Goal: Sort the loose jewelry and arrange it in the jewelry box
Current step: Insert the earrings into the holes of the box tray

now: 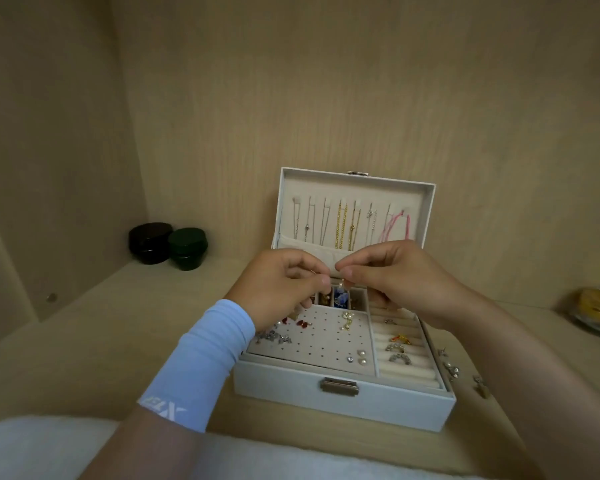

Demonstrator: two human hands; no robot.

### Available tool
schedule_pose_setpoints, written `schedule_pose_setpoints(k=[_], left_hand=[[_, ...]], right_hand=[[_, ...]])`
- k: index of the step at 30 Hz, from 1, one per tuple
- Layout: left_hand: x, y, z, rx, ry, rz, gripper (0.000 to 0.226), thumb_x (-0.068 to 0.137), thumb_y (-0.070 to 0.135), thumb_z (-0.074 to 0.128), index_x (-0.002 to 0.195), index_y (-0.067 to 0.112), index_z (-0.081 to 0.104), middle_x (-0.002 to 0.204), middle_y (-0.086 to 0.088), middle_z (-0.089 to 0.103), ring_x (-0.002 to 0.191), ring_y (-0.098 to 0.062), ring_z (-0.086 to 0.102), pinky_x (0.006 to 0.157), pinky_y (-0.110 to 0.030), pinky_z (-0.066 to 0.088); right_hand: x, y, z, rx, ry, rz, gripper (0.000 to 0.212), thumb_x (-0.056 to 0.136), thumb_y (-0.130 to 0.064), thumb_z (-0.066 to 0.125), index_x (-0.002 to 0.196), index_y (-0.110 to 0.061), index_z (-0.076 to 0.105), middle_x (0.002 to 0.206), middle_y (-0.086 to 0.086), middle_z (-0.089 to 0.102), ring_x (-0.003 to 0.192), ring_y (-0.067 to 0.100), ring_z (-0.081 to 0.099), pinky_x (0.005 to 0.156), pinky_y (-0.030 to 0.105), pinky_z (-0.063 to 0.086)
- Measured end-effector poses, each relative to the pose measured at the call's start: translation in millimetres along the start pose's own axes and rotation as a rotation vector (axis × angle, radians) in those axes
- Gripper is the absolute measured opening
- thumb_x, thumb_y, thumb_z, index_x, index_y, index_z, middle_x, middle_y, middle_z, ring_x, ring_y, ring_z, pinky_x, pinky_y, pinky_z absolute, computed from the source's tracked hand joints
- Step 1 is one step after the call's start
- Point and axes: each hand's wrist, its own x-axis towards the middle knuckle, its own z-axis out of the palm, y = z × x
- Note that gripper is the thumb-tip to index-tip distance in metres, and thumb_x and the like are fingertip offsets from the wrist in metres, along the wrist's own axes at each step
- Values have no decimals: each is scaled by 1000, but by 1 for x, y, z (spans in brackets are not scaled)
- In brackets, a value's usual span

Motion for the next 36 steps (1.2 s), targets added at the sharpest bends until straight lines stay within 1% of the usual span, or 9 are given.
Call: schedule_pose_setpoints(k=[3, 7, 10, 13, 16, 21, 25, 30, 36], left_hand=[[1, 1, 5, -28, -12, -7, 7, 86, 19, 74, 92, 19, 75, 84, -9, 76, 66, -16, 64, 62, -31, 53], [3, 3, 10, -30, -18, 11, 12, 88, 18, 72, 98, 13, 74, 84, -2, 77, 64, -13, 65, 71, -32, 57], [4, 3, 14, -4, -17, 39, 10, 91, 19, 68, 97, 14, 73, 82, 0, 76, 62, -12, 63, 69, -31, 56], [6, 4, 17, 20, -6, 54, 9, 93, 23, 67, 91, 17, 74, 80, 1, 75, 60, -11, 61, 66, -30, 54], [8, 8, 19, 14, -3, 57, 10, 94, 21, 65, 90, 18, 74, 80, 1, 75, 61, -13, 60, 67, -32, 54], [10, 17, 20, 65, -9, 55, 13, 95, 21, 62, 92, 16, 73, 81, 2, 75, 61, -14, 61, 62, -28, 53], [12, 19, 17, 102, 36, 55, 10, 94, 22, 64, 91, 18, 72, 81, 3, 75, 62, -14, 63, 73, -38, 58], [10, 21, 22, 153, 3, 110, 9, 93, 20, 65, 91, 22, 74, 79, 4, 74, 60, -11, 62, 71, -34, 58], [20, 27, 23, 185, -24, 105, 8, 92, 23, 67, 88, 23, 74, 78, 6, 74, 59, -13, 61, 70, -33, 57]], right_hand=[[0, 1, -1, 12, 28, -3, 6, 85, -16, 78, 89, -12, 80, 60, 2, 67, 47, 16, 42, 45, 26, 33], [0, -1, -3, 4, 12, -18, 8, 84, -20, 79, 87, -12, 80, 56, 0, 65, 45, 12, 42, 46, 27, 33], [-1, 0, -6, 6, 1, -29, 13, 84, -22, 79, 88, -10, 79, 55, -1, 63, 47, 14, 43, 46, 26, 33], [-2, 0, -9, 19, -45, -43, 15, 83, -22, 80, 91, -10, 77, 64, 5, 67, 50, 16, 48, 45, 25, 33], [-2, 0, -13, 58, -66, -44, 20, 81, -11, 80, 100, -7, 75, 77, 9, 74, 50, 14, 52, 41, 23, 37], [-1, 3, -22, -32, -33, -118, 18, 83, -3, 78, 101, -6, 75, 59, -4, 67, 42, 8, 51, 39, 20, 39], [-1, 4, -27, -90, -13, -146, 17, 81, -8, 80, 98, -10, 77, 64, 1, 69, 44, 10, 52, 41, 17, 40], [-1, 6, -31, -79, -37, -142, 12, 84, -15, 77, 95, -12, 79, 55, -1, 66, 43, 11, 49, 41, 22, 40], [-1, 6, -33, -39, -35, -143, 15, 84, -18, 78, 98, -13, 80, 61, -1, 69, 46, 14, 51, 43, 25, 41]])
